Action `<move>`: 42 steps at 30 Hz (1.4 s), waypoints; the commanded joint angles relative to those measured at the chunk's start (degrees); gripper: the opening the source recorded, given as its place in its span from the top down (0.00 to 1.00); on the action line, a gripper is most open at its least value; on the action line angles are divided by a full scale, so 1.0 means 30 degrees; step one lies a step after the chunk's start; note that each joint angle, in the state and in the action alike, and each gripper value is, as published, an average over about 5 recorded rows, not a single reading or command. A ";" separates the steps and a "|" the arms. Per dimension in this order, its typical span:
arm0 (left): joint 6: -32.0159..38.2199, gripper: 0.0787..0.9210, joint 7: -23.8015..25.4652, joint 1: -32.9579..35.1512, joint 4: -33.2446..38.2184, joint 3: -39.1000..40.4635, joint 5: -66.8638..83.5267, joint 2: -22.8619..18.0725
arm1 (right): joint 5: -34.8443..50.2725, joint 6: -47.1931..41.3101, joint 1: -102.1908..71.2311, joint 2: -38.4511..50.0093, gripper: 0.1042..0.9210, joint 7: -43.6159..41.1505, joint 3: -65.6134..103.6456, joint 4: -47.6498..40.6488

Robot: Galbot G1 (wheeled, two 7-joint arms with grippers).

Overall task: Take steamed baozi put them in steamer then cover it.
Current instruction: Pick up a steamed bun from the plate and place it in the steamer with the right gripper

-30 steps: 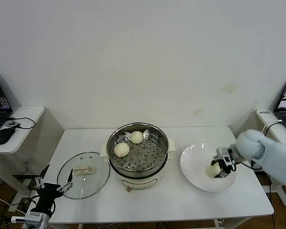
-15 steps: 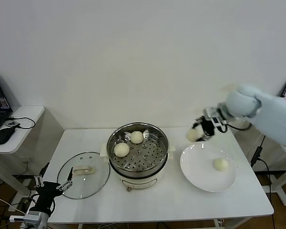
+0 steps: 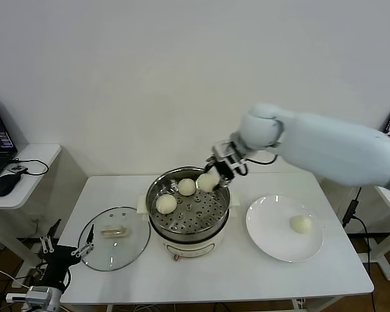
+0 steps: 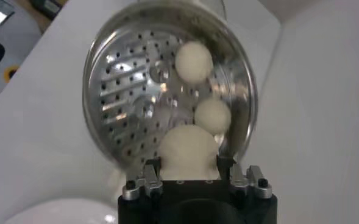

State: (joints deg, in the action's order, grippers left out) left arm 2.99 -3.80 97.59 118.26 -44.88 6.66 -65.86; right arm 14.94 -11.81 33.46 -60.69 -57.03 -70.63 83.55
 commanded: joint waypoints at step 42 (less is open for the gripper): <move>0.0151 0.12 -0.0033 0.0008 -0.0027 -0.0233 0.0268 -0.0362 | -0.5573 0.6196 -0.0774 -0.1220 0.17 0.0068 -0.1044 0.0304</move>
State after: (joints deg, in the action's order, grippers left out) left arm 3.49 -3.94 97.63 118.16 -45.61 7.46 -66.99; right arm -1.40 6.39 29.08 -66.50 -56.71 -74.89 84.10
